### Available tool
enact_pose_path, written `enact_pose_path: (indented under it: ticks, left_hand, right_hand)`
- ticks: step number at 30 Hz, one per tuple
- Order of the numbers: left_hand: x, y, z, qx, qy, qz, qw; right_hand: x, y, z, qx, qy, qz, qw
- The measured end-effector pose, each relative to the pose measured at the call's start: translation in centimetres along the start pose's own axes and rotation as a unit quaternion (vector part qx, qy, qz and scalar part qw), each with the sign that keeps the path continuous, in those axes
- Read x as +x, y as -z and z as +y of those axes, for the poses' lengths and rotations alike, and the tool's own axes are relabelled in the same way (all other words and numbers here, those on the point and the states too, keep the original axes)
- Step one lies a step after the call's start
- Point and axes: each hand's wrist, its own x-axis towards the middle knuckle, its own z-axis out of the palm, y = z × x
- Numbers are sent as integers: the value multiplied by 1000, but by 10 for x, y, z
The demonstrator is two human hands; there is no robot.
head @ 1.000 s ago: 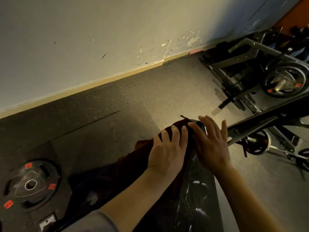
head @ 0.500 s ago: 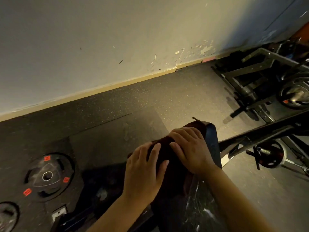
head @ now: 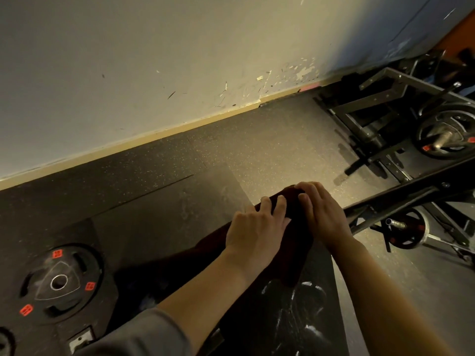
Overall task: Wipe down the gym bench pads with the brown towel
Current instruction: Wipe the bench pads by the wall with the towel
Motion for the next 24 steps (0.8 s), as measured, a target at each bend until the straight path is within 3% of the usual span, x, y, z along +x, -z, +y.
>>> enact_pose_path:
  ticks: [4,7,10,12,15,24]
  left_hand:
    - [-3,-1,-1,13,8,-13,1000]
    - [-19,0,-6,38,12,-19,999]
    - [-50,-9,-21,45,23,46,998]
    - [-73,-20,-30,12,23,118,993]
    - [-99,-31,-36,-31,23,162,986]
    - [-127,-37,-47,-184,18,152,971]
  right_hand:
    - [-10,1,-22,-19,-49,-3,999]
    - [-20,0,-42,-77,-6,-19,997]
    - [-31,-9,-64,-85,26,-42,995]
    - [-38,-14,-77,-92,33,-42,994]
    - [-48,-19,-90,-96,33,-51,993]
    - [-81,-34,-123,-51,13,-25,998]
